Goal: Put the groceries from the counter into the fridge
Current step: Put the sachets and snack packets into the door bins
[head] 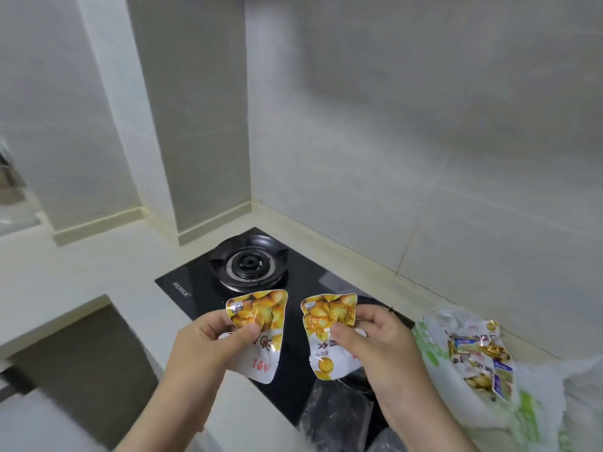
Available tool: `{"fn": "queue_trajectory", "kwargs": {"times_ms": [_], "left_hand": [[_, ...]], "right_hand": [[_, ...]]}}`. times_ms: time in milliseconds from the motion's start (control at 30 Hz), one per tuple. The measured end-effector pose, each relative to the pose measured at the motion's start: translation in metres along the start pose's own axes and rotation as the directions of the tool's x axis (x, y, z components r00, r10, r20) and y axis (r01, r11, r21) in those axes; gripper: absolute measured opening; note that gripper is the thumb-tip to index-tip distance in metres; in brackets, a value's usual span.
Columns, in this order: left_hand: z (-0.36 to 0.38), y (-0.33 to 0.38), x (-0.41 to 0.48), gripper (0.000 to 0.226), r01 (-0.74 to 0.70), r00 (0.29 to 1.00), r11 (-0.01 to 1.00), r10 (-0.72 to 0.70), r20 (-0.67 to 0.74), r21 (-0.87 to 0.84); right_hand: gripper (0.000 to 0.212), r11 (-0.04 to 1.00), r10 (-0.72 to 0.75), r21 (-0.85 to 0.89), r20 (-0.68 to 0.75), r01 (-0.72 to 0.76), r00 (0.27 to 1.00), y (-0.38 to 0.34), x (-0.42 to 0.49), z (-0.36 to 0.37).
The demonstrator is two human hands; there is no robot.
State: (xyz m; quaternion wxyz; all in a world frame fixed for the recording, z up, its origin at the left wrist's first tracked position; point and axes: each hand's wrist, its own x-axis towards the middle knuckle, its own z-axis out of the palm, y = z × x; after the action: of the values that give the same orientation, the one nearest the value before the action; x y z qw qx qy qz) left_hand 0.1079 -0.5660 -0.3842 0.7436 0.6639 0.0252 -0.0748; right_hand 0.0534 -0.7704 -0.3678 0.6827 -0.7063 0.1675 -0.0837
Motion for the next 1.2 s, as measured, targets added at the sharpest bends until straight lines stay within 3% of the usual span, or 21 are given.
{"fn": "queue_trajectory", "kwargs": {"times_ms": [200, 567, 733, 1067, 1200], "left_hand": [[-0.091, 0.014, -0.057, 0.011, -0.064, 0.965, 0.998, 0.068, -0.253, 0.024], [-0.196, 0.043, -0.165, 0.015, -0.189, 0.856, 0.980, 0.192, -0.480, 0.055], [-0.231, 0.052, -0.207, 0.013, -0.213, 0.750, 0.972, 0.225, -0.622, 0.095], [-0.238, 0.065, -0.280, 0.015, -0.228, 0.501, 0.961, 0.255, -0.827, 0.157], [-0.236, 0.066, -0.310, 0.017, -0.219, 0.356, 0.956, 0.265, -0.896, 0.196]], "right_hand": [[0.022, 0.995, -0.091, -0.038, 0.151, 0.098, 0.984, -0.019, -0.044, 0.077], [0.025, 0.983, -0.181, 0.042, 0.380, 0.178, 0.907, -0.033, -0.118, 0.182], [0.028, 0.978, -0.202, 0.067, 0.524, 0.196, 0.828, -0.041, -0.137, 0.222], [0.034, 0.977, -0.208, 0.132, 0.775, 0.169, 0.596, -0.052, -0.153, 0.271], [0.032, 0.977, -0.212, 0.165, 0.841, 0.136, 0.498, -0.052, -0.162, 0.286]]}}
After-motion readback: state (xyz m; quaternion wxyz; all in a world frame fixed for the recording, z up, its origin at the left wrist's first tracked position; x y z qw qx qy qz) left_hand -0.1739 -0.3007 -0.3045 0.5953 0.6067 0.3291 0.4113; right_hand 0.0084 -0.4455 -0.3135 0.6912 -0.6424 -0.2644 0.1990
